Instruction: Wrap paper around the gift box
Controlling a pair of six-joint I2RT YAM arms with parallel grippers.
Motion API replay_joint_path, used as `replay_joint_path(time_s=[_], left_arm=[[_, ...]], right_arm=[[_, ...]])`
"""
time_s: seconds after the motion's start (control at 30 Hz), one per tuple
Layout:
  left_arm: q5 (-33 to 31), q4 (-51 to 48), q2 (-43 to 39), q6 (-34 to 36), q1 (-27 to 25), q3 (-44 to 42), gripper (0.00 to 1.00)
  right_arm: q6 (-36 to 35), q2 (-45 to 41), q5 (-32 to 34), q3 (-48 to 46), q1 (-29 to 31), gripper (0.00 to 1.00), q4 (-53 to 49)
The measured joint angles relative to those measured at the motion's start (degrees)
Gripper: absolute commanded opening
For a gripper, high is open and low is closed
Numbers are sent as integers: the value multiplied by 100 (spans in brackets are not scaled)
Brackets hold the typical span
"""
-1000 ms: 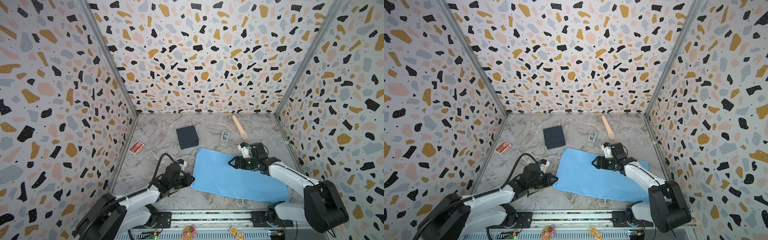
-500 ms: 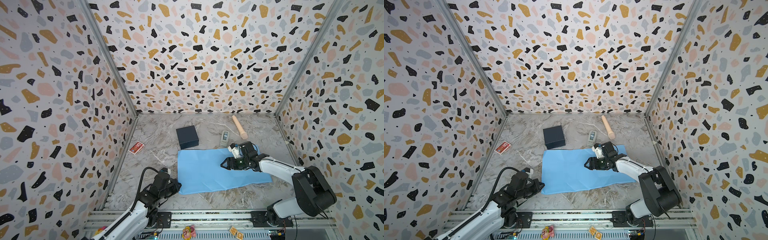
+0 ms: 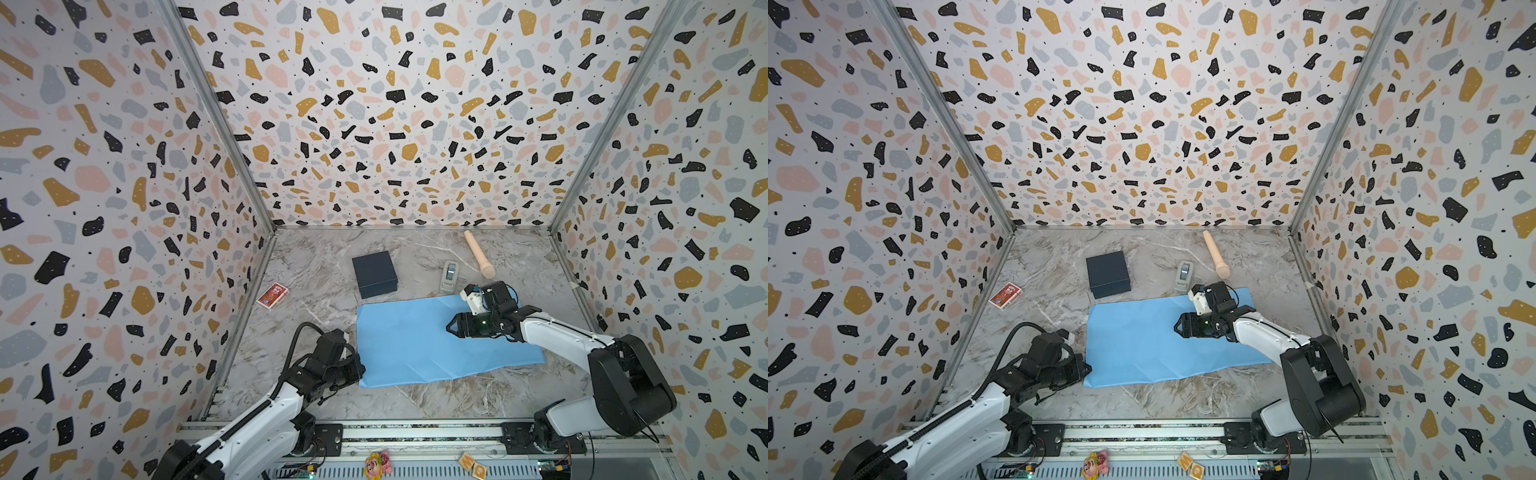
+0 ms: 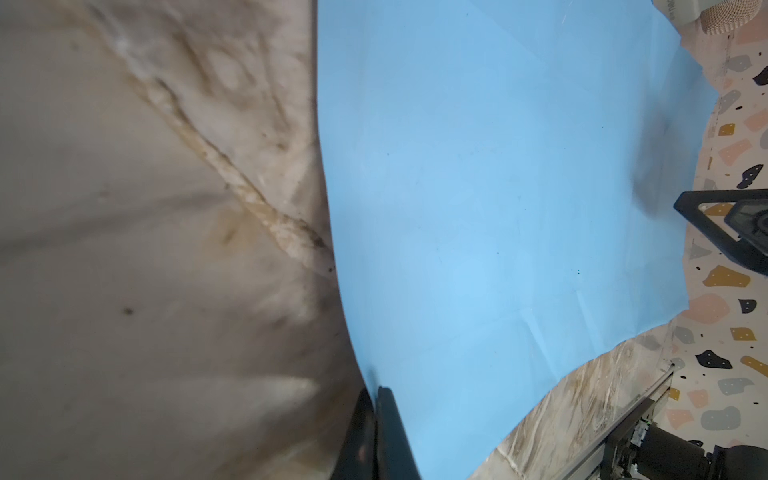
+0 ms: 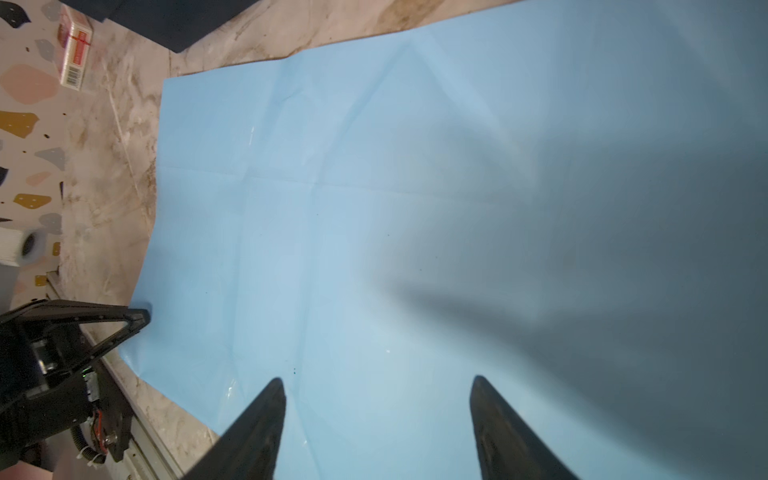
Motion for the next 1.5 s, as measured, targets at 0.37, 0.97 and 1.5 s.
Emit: replay_joint_path(time_s=[0.37, 0.97, 1.5], left_arm=[[-192, -125, 295, 114, 0, 238, 0], [-603, -280, 564, 304, 0, 625, 11], [-1600, -920, 92, 420, 4, 1349, 73]], right_arm=[[313, -831, 387, -848, -828, 73, -339], [1108, -1641, 107, -1554, -680, 72, -846], [608, -1327, 372, 50, -428, 76, -953]])
